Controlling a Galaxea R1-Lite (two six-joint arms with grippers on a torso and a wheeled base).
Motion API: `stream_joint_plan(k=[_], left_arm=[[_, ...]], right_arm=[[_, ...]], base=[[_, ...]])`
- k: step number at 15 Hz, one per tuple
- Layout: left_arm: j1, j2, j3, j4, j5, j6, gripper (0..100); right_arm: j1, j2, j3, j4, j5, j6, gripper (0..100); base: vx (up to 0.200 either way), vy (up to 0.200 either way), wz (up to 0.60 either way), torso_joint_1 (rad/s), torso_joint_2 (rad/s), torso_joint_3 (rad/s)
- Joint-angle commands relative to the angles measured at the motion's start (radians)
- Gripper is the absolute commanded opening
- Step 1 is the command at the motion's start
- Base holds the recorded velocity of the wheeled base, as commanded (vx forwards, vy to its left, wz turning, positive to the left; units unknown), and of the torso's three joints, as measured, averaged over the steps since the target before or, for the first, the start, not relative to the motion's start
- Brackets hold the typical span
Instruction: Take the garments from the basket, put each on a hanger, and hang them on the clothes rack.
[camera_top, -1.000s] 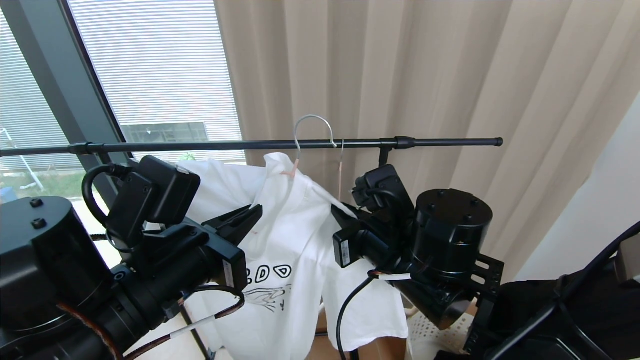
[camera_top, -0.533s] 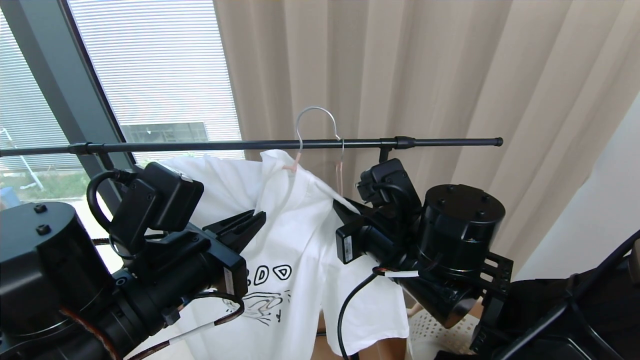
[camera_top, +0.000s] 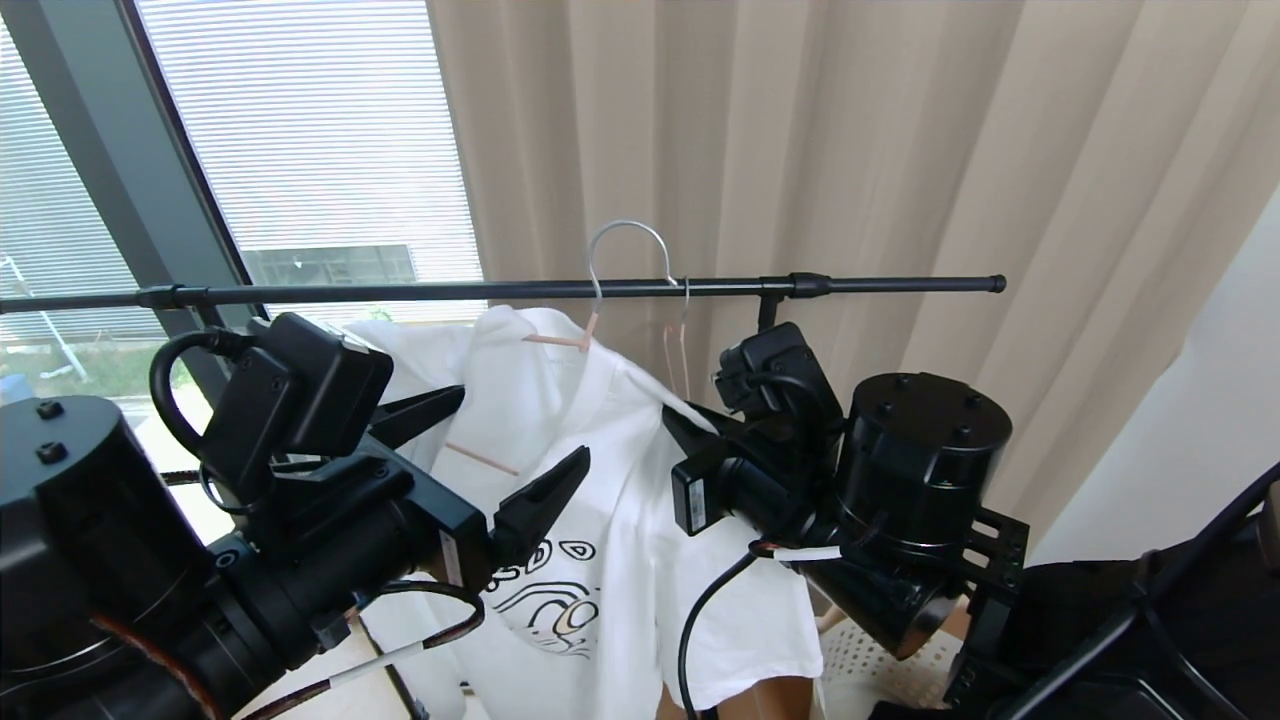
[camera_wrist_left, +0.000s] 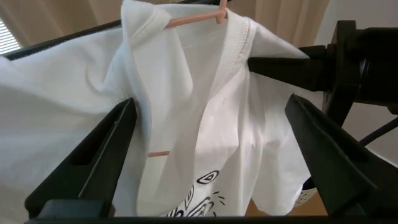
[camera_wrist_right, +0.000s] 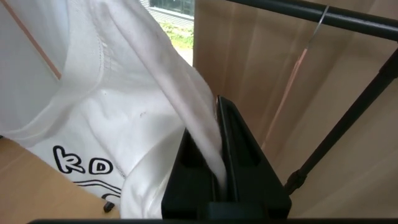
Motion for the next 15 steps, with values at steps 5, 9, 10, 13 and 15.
stream_joint_plan(k=[5, 9, 10, 13, 15], left_arm=[[0.006, -0.029, -0.028, 0.006, -0.017, 0.015, 100], [0.003, -0.019, -0.057, 0.007, -0.018, 0.027, 100], [0.003, -0.007, -0.057, 0.006, -0.018, 0.027, 100], [0.003, -0.013, -0.052, 0.004, -0.018, 0.027, 100], [0.012, -0.053, -0.042, 0.006, -0.018, 0.027, 100]], right_arm=[[-0.006, 0.0, 0.018, 0.0, 0.004, 0.0, 0], [-0.006, -0.002, 0.041, 0.0, 0.03, -0.003, 0], [-0.006, 0.0, 0.044, 0.0, 0.03, -0.003, 0], [-0.007, 0.0, 0.041, -0.02, 0.031, -0.005, 0], [-0.019, 0.001, 0.041, -0.02, 0.047, -0.005, 0]], base=[[0.0, 0.0, 0.0, 0.0, 0.0, 0.0], [0.0, 0.0, 0.0, 0.0, 0.0, 0.0], [0.0, 0.0, 0.0, 0.0, 0.0, 0.0], [0.0, 0.0, 0.0, 0.0, 0.0, 0.0], [0.0, 0.0, 0.0, 0.0, 0.0, 0.0]])
